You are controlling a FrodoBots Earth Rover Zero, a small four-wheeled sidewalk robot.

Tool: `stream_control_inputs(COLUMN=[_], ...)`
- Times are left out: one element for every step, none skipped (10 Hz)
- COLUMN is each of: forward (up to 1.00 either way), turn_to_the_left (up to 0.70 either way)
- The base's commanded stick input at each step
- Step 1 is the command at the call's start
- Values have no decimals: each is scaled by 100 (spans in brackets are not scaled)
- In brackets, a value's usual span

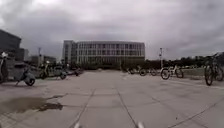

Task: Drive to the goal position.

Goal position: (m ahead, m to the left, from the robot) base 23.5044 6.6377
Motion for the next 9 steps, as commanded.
stream_control_inputs(forward=[45, 45, 45, 45, 45, 45, 45, 45, 45], turn_to_the_left=[0, 0, 0, 0, 0, 0, 0, 0, 0])
